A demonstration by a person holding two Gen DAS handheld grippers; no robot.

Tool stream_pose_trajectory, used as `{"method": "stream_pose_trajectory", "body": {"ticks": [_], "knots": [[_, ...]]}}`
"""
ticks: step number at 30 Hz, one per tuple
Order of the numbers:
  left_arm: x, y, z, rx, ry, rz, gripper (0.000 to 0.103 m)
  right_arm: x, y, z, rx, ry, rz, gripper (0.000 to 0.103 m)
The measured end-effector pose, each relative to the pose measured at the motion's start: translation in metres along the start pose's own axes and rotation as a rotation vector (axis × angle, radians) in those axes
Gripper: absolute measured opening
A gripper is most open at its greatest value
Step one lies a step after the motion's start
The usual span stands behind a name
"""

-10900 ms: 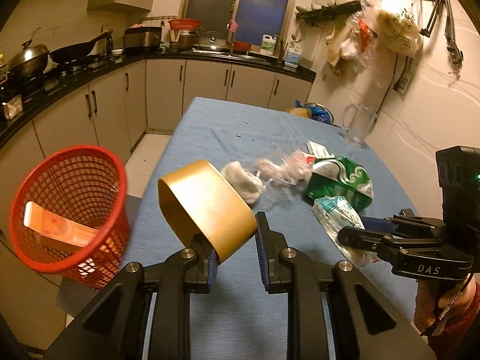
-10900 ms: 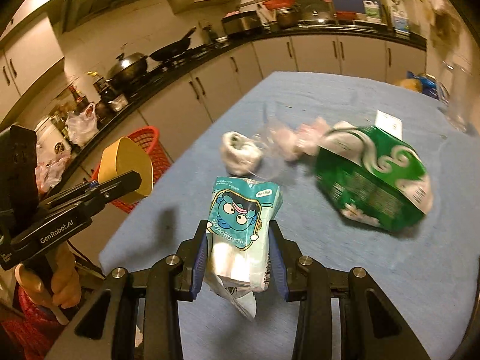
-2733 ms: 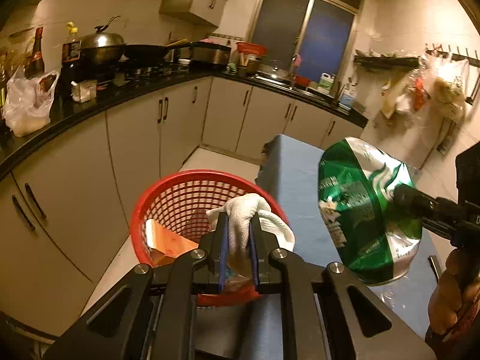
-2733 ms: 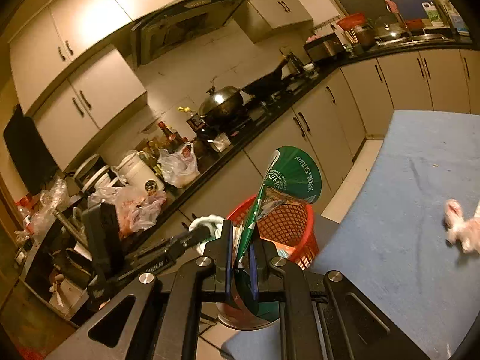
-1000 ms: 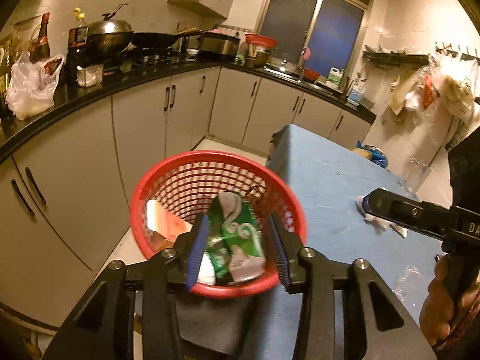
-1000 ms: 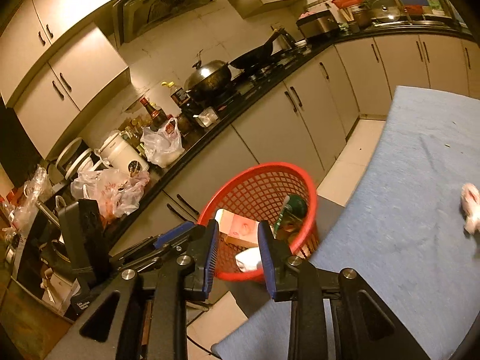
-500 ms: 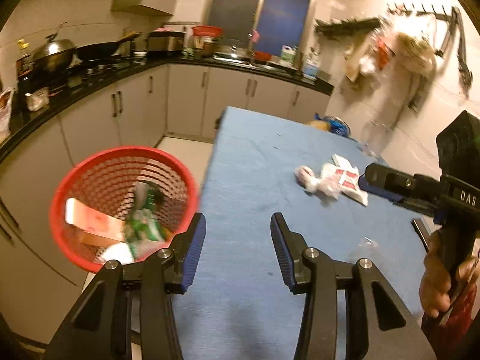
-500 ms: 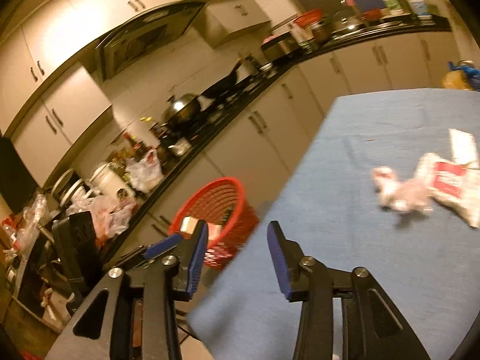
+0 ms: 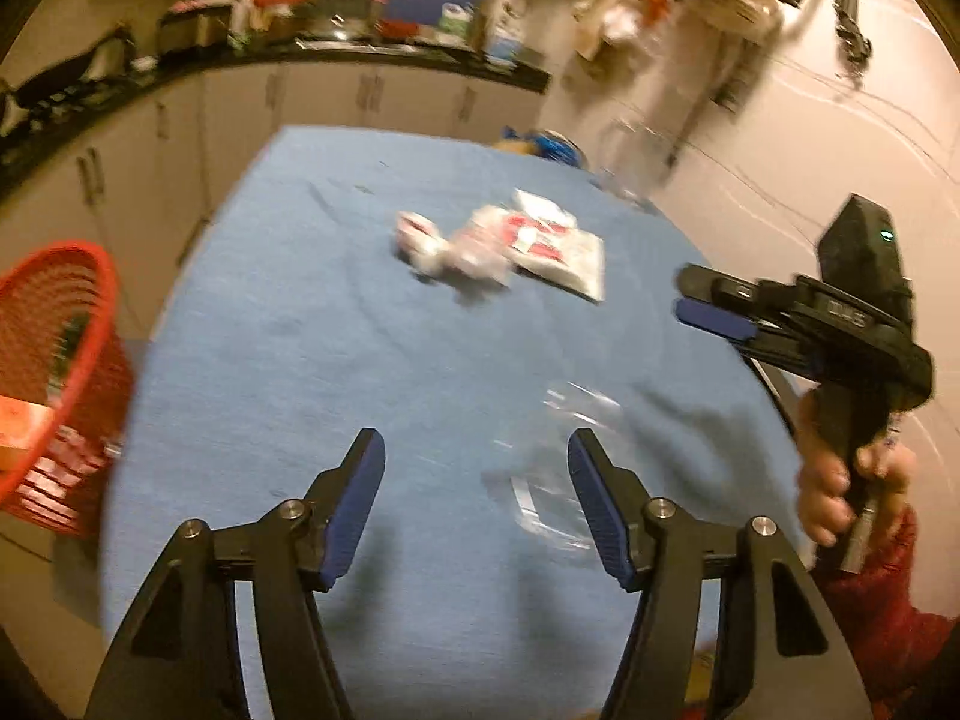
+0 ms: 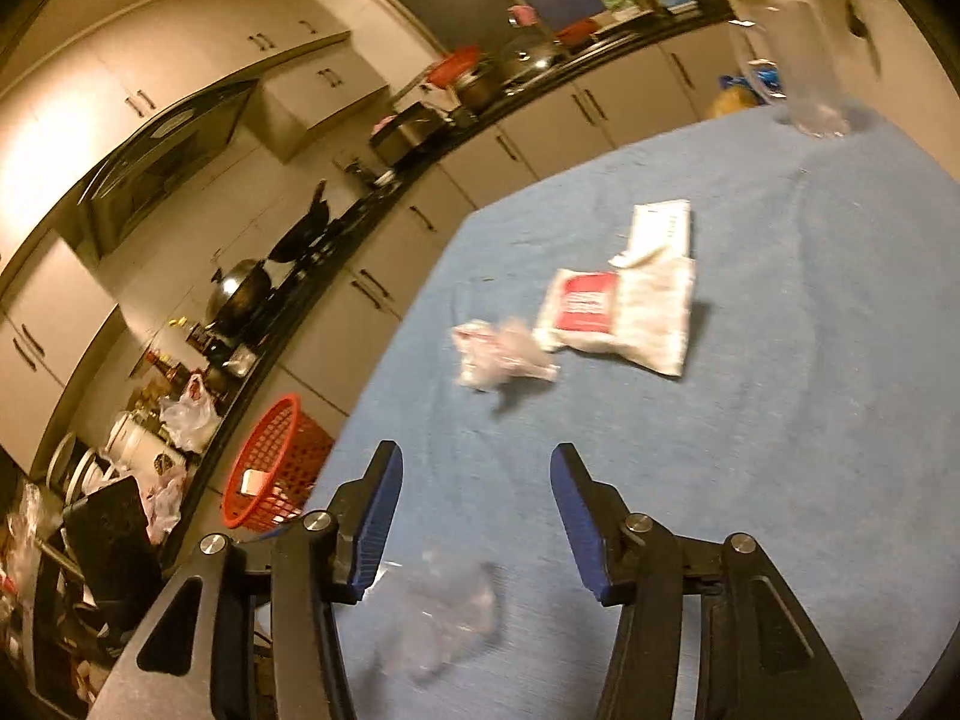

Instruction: Collect trash

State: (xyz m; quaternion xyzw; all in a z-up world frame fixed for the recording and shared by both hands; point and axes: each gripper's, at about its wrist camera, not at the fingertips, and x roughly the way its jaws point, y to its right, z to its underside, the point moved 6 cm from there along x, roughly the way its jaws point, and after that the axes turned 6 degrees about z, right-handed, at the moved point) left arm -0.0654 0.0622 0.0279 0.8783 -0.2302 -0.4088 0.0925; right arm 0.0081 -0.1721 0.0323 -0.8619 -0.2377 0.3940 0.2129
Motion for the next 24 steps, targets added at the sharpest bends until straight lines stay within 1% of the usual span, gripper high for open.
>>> {"method": "stream_pose_trajectory", "body": {"ticks": [3, 5, 6, 7, 9, 10, 11, 12, 13, 14, 15, 18, 20, 22, 23, 24], "knots": [[0.008, 0.021, 0.01, -0.001, -0.023, 0.078, 0.062, -0.006, 0.017, 0.001, 0.015, 0.004, 0.02, 0.057], [0.013, 0.031, 0.015, 0.004, -0.033, 0.101, 0.062, -0.01, 0.026, -0.003, 0.026, 0.01, 0.039, 0.057], [0.02, 0.038, 0.019, 0.018, -0.052, 0.112, 0.062, -0.011, 0.03, -0.005, 0.026, 0.013, 0.05, 0.057], [0.024, 0.043, 0.02, 0.032, -0.062, 0.112, 0.062, -0.013, 0.034, -0.008, 0.025, 0.017, 0.061, 0.057], [0.036, 0.049, 0.023, 0.05, -0.072, 0.081, 0.061, -0.016, 0.042, -0.021, 0.032, 0.031, 0.088, 0.057], [0.043, 0.051, 0.023, 0.056, -0.081, 0.069, 0.054, -0.015, 0.044, -0.029, 0.032, 0.034, 0.097, 0.057], [0.048, 0.051, 0.023, 0.055, -0.088, 0.06, 0.044, -0.013, 0.047, -0.037, 0.03, 0.031, 0.102, 0.057], [0.053, 0.049, 0.024, 0.051, -0.099, 0.053, 0.04, -0.01, 0.049, -0.044, 0.034, 0.03, 0.112, 0.057], [0.06, 0.047, 0.024, 0.041, -0.12, 0.052, 0.031, -0.005, 0.056, -0.056, 0.053, 0.037, 0.128, 0.058], [0.064, 0.046, 0.025, 0.034, -0.13, 0.054, 0.023, 0.0, 0.061, -0.063, 0.066, 0.036, 0.13, 0.062], [0.068, 0.042, 0.025, 0.025, -0.136, 0.052, 0.021, 0.012, 0.068, -0.072, 0.079, 0.013, 0.127, 0.064], [0.07, 0.036, 0.022, 0.009, -0.129, 0.059, 0.02, 0.041, 0.089, -0.088, 0.118, -0.016, 0.15, 0.065], [0.07, 0.03, 0.017, -0.001, -0.121, 0.059, 0.02, 0.066, 0.103, -0.095, 0.151, -0.059, 0.13, 0.065], [0.068, 0.025, 0.017, -0.011, -0.116, 0.066, 0.02, 0.085, 0.112, -0.098, 0.165, -0.082, 0.133, 0.065], [0.067, 0.023, 0.016, -0.014, -0.113, 0.069, 0.02, 0.094, 0.113, -0.099, 0.17, -0.091, 0.11, 0.063], [0.066, 0.021, 0.016, -0.016, -0.108, 0.068, 0.02, 0.101, 0.111, -0.099, 0.172, -0.103, 0.076, 0.059]]}}
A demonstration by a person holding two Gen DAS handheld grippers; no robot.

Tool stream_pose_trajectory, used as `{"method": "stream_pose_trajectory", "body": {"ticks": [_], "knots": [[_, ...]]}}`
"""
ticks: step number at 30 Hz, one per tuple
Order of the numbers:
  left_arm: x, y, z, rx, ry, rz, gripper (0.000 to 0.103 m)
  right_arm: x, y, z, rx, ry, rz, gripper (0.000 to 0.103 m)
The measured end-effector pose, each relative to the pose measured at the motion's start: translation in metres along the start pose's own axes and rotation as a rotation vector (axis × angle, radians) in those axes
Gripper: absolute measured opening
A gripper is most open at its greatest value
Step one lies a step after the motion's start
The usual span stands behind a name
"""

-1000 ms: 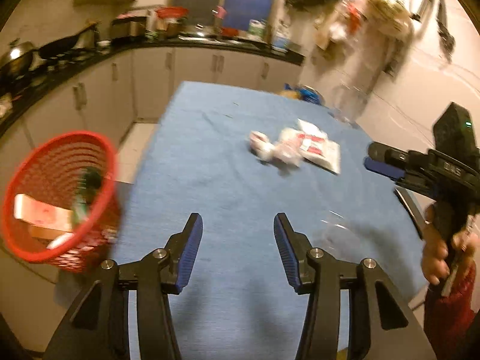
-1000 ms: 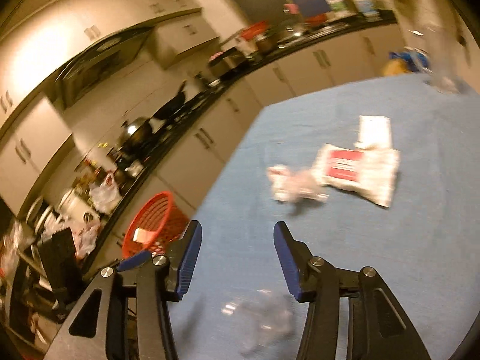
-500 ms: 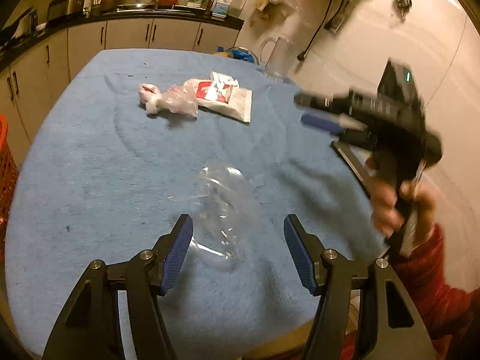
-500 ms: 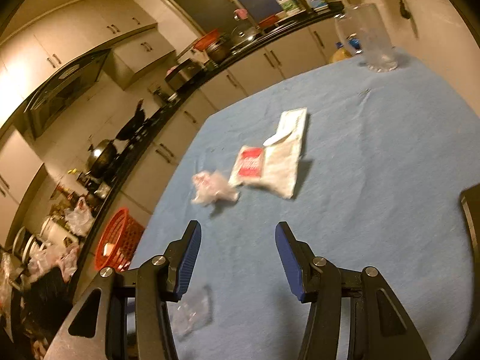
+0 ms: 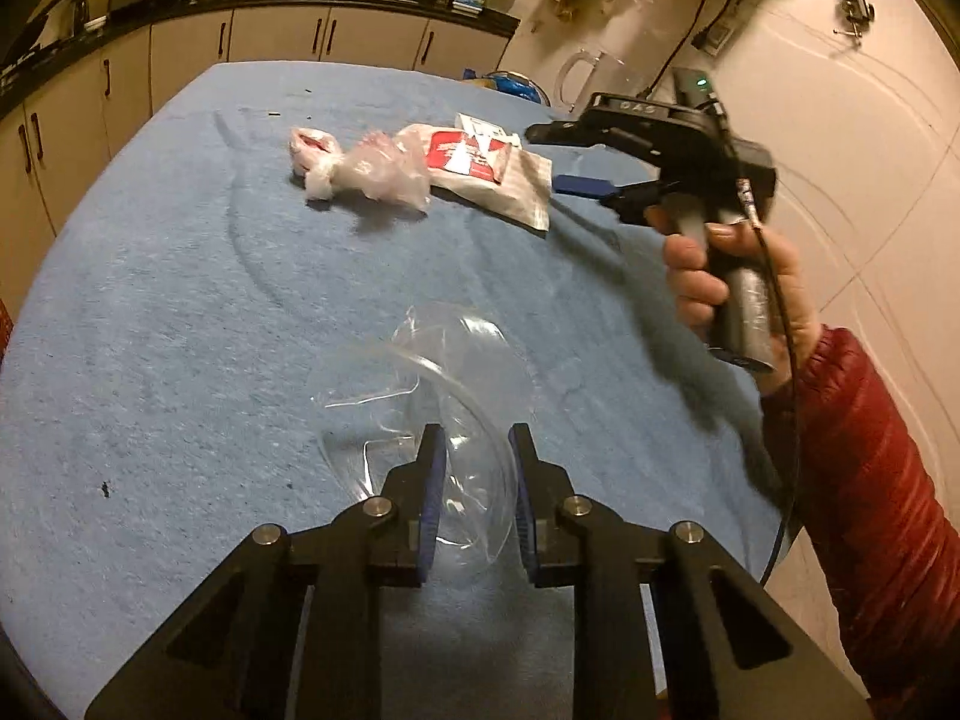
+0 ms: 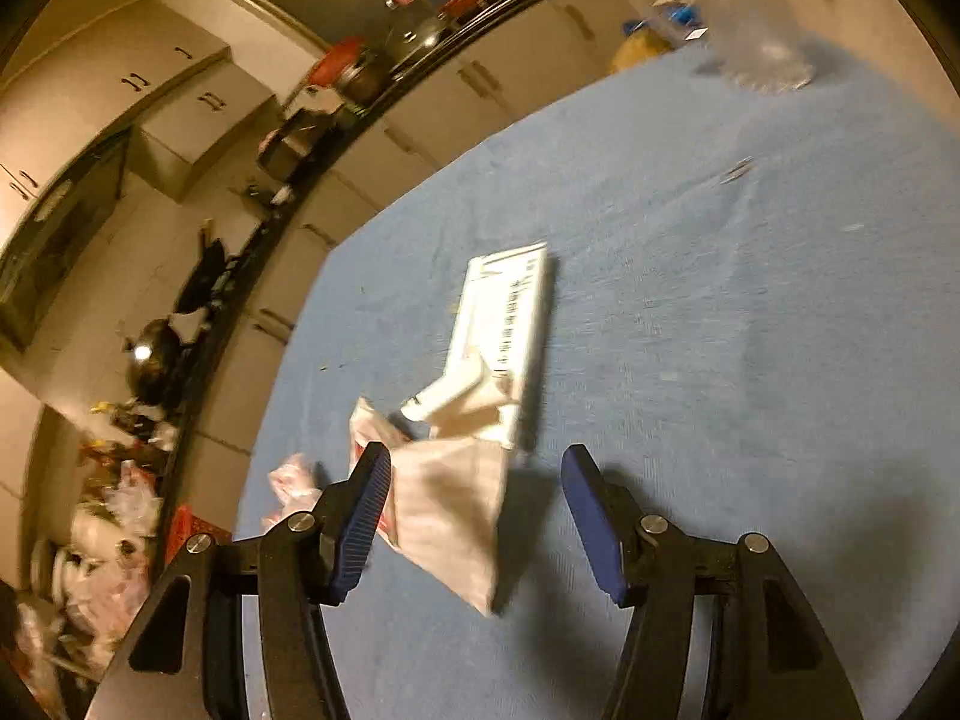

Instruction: Collect trash

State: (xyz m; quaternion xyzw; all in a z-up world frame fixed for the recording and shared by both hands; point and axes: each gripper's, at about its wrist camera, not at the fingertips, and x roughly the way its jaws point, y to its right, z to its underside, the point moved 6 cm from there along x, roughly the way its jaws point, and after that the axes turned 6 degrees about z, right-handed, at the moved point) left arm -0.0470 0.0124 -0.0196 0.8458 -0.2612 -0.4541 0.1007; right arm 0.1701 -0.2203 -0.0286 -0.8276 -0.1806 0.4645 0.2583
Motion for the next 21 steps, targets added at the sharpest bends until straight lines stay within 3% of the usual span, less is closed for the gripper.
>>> {"method": "stream_pose_trajectory", "body": {"ticks": [1, 2, 4, 5, 11, 21], "knots": [[-0.001, -0.001, 0.0, -0.001, 0.002, -0.002, 0.02, 0.006, -0.004, 0.002, -0.01, -0.019, -0.014, 0.055], [-0.002, -0.002, 0.0, -0.002, 0.003, -0.003, 0.02, 0.009, -0.006, 0.005, -0.019, -0.035, -0.019, 0.045], [-0.004, -0.003, 0.0, -0.002, 0.006, 0.001, 0.02, 0.009, -0.019, 0.016, -0.053, -0.063, -0.058, 0.015], [-0.005, -0.003, -0.002, -0.002, 0.008, -0.001, 0.02, 0.007, -0.023, 0.021, -0.072, -0.07, -0.055, 0.006], [-0.017, -0.007, 0.003, -0.01, 0.029, -0.004, 0.02, -0.039, -0.046, 0.072, -0.169, -0.05, -0.044, 0.002], [-0.037, 0.004, 0.008, -0.001, 0.068, -0.024, 0.02, -0.119, -0.061, 0.134, -0.252, 0.109, -0.024, 0.002]]}}
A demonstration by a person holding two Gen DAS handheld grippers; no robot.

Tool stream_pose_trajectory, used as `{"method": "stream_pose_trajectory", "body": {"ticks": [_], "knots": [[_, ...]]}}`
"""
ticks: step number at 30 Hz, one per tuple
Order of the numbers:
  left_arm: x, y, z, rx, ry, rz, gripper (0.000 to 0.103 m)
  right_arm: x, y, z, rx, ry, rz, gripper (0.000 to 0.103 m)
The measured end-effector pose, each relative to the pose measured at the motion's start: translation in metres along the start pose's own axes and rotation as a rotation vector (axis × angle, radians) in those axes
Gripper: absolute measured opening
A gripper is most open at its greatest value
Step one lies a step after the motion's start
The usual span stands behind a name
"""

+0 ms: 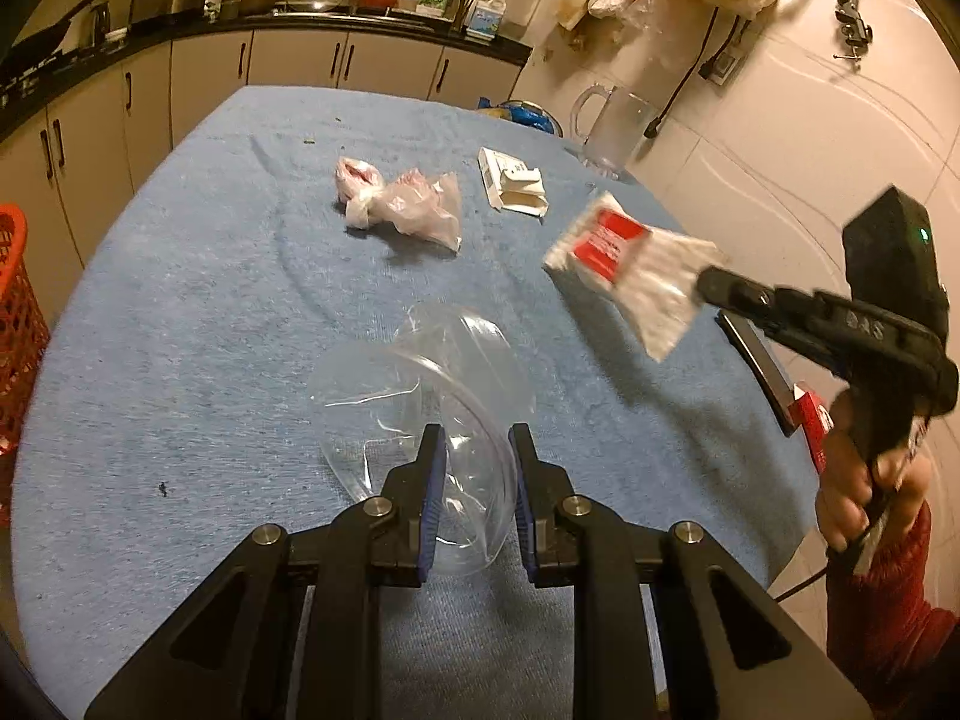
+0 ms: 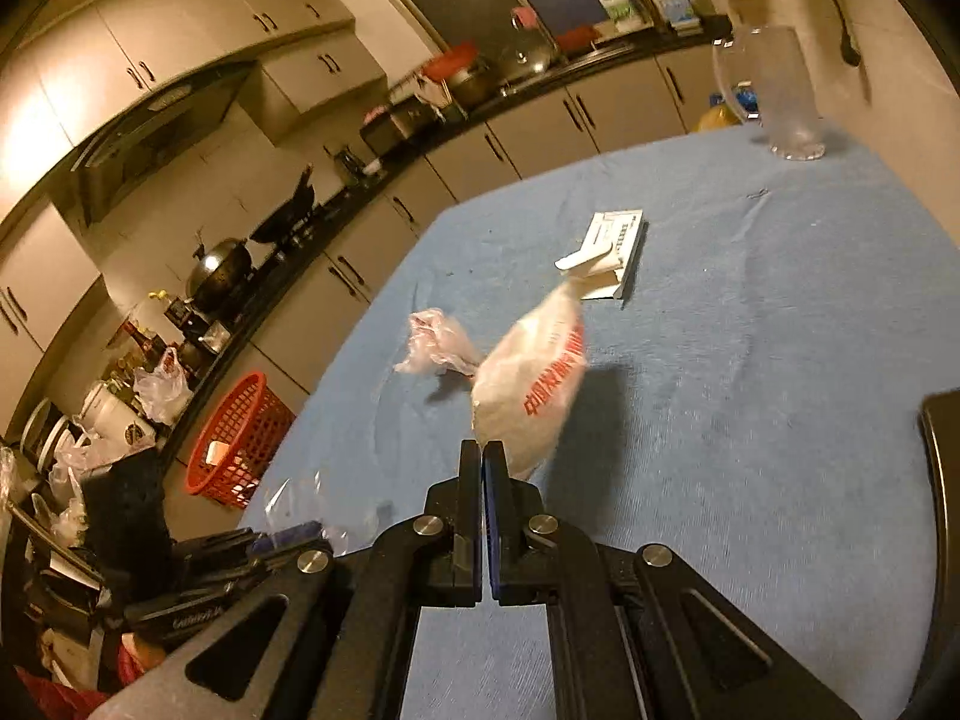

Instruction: Collect trash

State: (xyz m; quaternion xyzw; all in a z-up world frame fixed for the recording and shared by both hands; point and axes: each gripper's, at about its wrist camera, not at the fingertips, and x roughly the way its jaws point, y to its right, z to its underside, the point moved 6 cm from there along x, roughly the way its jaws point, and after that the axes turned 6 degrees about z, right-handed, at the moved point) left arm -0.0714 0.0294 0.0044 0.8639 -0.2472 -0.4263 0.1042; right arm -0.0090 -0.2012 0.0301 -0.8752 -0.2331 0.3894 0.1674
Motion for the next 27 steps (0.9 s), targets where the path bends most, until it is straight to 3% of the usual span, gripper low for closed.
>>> {"method": "stream_pose_trajectory", "body": {"ticks": [5, 10, 11, 12, 14, 20, 23, 27], "knots": [[-0.009, 0.002, 0.0, 0.003, 0.011, -0.009, 0.02, 0.0, -0.01, 0.015, -0.034, -0.04, 0.007, 0.002], [-0.008, 0.0, 0.001, 0.006, 0.009, -0.016, 0.02, 0.008, -0.015, 0.031, -0.123, -0.12, 0.073, 0.007], [-0.008, 0.001, 0.001, 0.006, 0.008, -0.014, 0.02, 0.009, -0.014, 0.032, -0.14, -0.125, 0.089, 0.019], [-0.007, 0.001, 0.001, 0.006, 0.008, -0.013, 0.02, 0.01, -0.013, 0.031, -0.152, -0.123, 0.098, 0.041], [-0.007, 0.002, 0.001, 0.012, 0.007, -0.011, 0.02, 0.009, -0.011, 0.03, -0.155, -0.11, 0.103, 0.065], [-0.003, 0.002, 0.002, 0.019, 0.001, -0.012, 0.02, 0.022, -0.002, 0.018, -0.132, -0.105, 0.115, 0.066], [-0.002, 0.003, 0.001, 0.02, -0.001, -0.009, 0.02, 0.029, 0.007, 0.011, -0.176, -0.097, 0.228, 0.066], [0.0, 0.002, 0.0, 0.018, 0.001, -0.013, 0.02, 0.031, 0.009, 0.003, -0.128, -0.111, 0.196, 0.067]]}}
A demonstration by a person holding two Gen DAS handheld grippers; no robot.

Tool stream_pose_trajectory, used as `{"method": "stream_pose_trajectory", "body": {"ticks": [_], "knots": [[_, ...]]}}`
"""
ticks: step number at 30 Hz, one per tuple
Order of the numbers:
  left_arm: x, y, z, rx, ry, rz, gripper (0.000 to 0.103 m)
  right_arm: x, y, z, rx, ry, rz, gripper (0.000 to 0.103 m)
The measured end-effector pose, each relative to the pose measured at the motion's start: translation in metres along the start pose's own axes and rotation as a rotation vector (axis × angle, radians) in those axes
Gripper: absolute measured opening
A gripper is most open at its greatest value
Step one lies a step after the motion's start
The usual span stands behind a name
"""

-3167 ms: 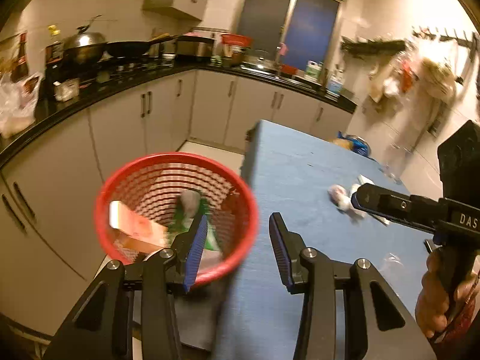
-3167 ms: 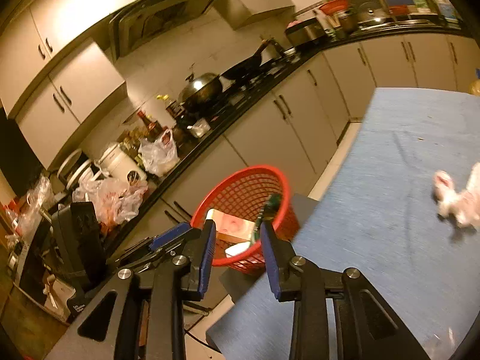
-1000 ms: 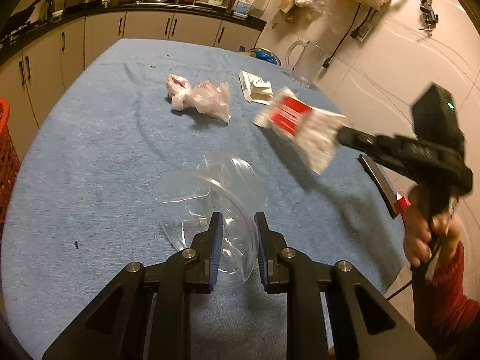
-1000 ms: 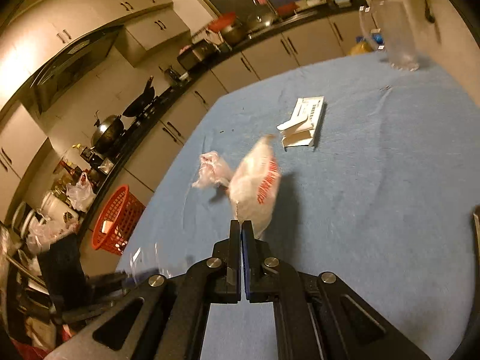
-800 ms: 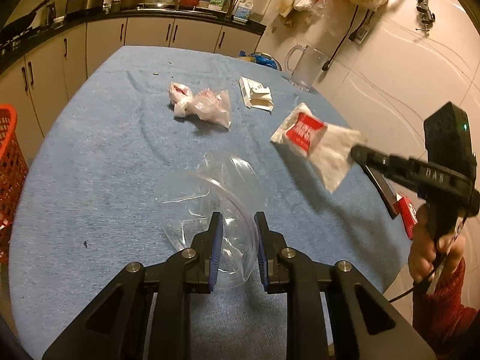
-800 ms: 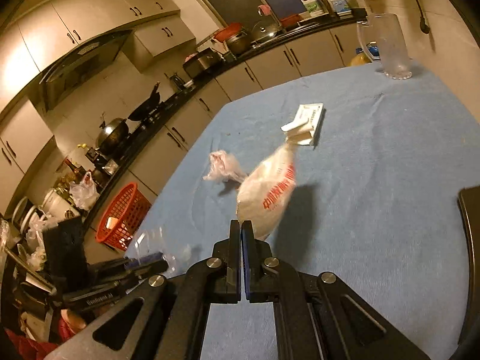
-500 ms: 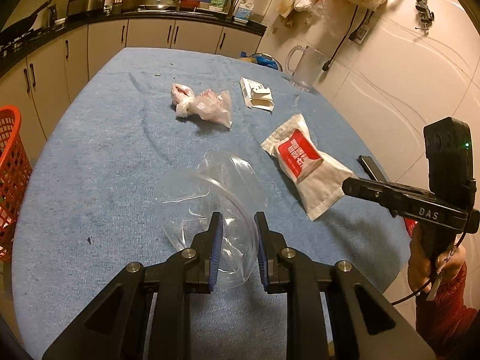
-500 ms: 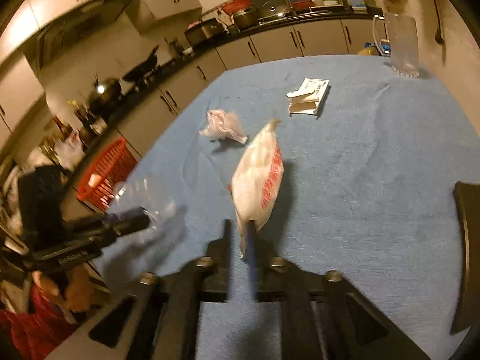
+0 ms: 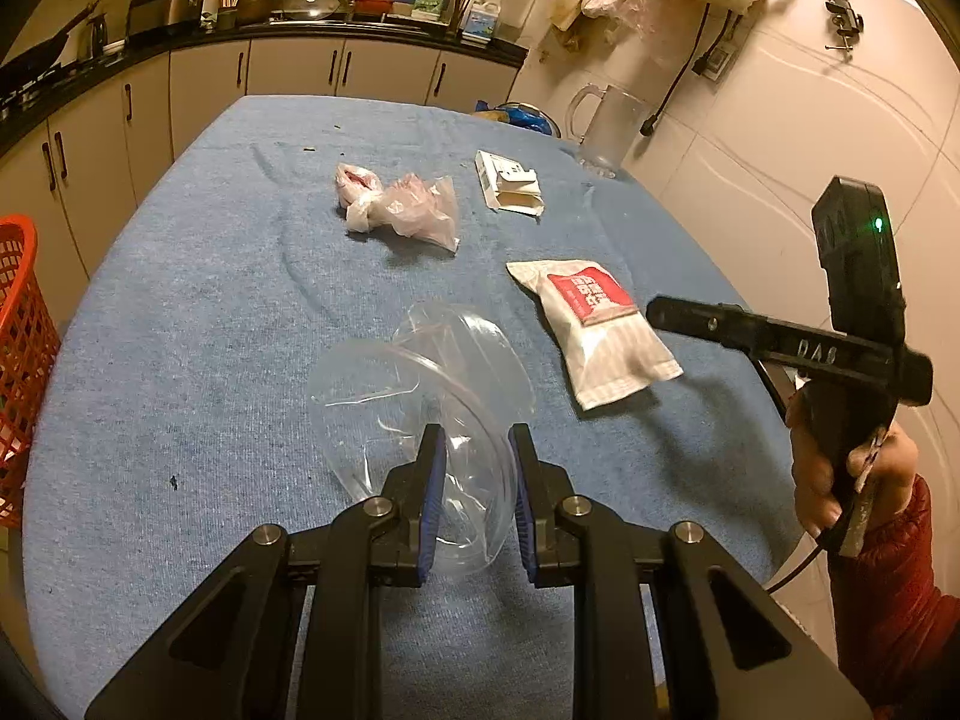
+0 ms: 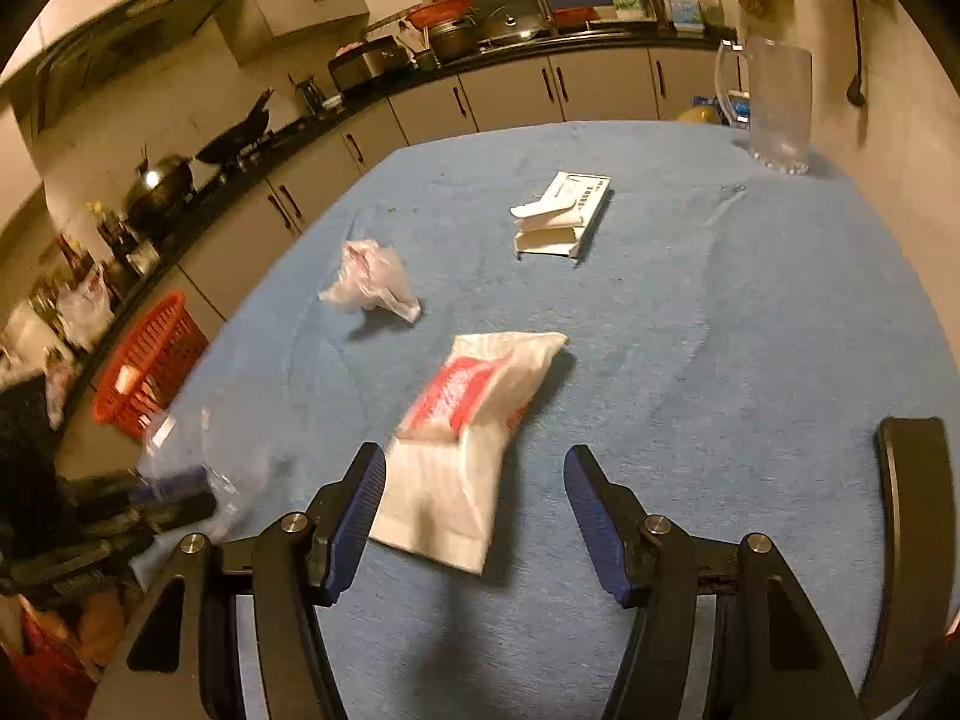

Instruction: Collect trash

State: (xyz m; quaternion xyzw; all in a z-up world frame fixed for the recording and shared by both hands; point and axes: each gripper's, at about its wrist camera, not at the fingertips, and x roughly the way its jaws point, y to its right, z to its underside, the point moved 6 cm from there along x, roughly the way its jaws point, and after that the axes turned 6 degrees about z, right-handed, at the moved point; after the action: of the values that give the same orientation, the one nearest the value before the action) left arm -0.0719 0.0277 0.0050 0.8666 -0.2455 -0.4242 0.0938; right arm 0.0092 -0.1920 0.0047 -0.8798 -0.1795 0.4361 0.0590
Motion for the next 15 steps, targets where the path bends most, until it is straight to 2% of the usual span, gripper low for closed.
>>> {"method": "stream_pose_trajectory", "body": {"ticks": [2, 7, 8, 9, 11, 15], "knots": [[-0.001, -0.001, -0.001, -0.002, 0.009, -0.005, 0.02, 0.005, -0.009, -0.003, 0.0, -0.006, -0.002, 0.072], [-0.008, -0.007, -0.001, -0.004, 0.024, -0.031, 0.02, 0.034, -0.029, -0.002, -0.031, -0.069, 0.046, 0.071], [-0.009, -0.008, -0.002, -0.003, 0.027, -0.033, 0.02, 0.039, -0.03, 0.0, -0.029, -0.08, 0.052, 0.061], [-0.011, -0.01, -0.002, -0.002, 0.031, -0.037, 0.02, 0.042, -0.03, 0.002, -0.027, -0.089, 0.063, 0.043], [-0.013, -0.012, -0.003, -0.005, 0.037, -0.04, 0.02, 0.043, -0.03, 0.004, -0.009, -0.096, 0.039, 0.037], [-0.018, -0.016, -0.007, -0.014, 0.056, -0.042, 0.02, 0.032, -0.03, 0.006, -0.002, -0.068, 0.016, 0.033]]}}
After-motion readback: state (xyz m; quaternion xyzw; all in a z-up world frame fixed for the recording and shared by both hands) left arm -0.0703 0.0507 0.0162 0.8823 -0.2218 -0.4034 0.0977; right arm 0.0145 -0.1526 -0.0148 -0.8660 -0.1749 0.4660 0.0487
